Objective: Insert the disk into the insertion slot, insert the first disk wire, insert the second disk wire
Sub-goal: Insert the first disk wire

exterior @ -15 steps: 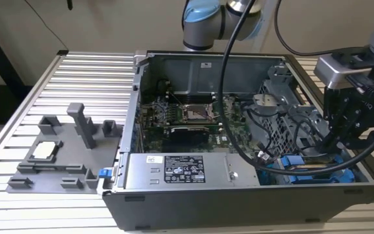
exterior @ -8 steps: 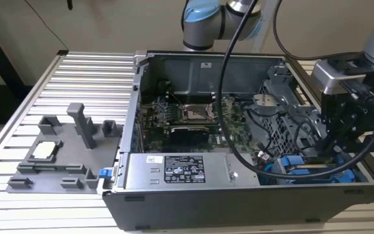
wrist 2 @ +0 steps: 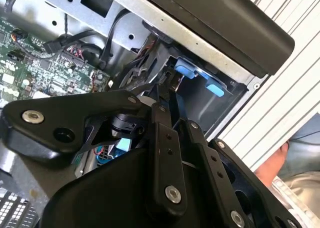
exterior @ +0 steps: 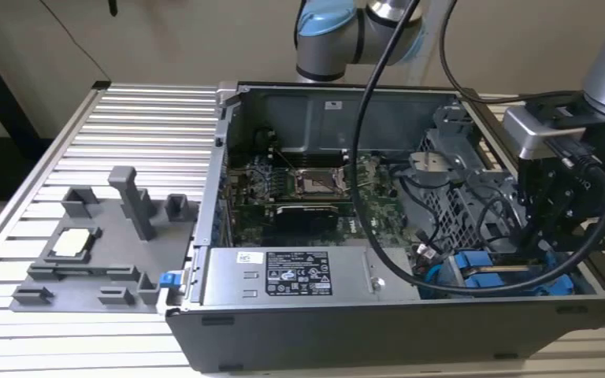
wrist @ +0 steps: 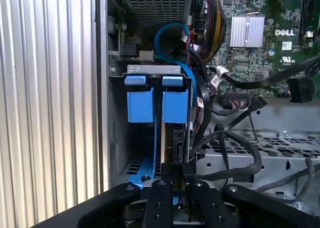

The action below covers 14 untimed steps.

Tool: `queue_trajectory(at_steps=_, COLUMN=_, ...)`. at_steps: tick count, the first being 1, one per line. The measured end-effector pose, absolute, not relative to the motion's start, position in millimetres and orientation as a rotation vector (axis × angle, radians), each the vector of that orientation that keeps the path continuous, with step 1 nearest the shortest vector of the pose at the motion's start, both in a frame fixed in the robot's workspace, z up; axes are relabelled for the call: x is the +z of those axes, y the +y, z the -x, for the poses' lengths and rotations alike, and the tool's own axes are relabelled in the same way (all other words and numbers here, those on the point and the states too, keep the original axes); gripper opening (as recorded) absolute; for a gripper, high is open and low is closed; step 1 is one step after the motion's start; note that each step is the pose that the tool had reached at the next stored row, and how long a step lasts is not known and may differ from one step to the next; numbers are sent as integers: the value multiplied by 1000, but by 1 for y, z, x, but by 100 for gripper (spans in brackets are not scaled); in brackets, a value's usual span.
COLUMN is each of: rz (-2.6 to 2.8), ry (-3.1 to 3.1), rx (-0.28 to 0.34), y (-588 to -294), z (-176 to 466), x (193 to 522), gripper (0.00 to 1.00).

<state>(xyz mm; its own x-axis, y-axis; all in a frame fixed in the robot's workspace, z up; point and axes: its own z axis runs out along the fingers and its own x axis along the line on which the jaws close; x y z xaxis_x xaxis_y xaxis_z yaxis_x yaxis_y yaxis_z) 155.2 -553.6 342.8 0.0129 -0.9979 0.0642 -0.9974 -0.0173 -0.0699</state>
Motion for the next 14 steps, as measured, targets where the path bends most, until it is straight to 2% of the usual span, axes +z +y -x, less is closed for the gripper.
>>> queue_trajectory(at_steps=14, rz=2211, ry=2210, rx=-158, y=-551, z=-155, x=338, gripper=19)
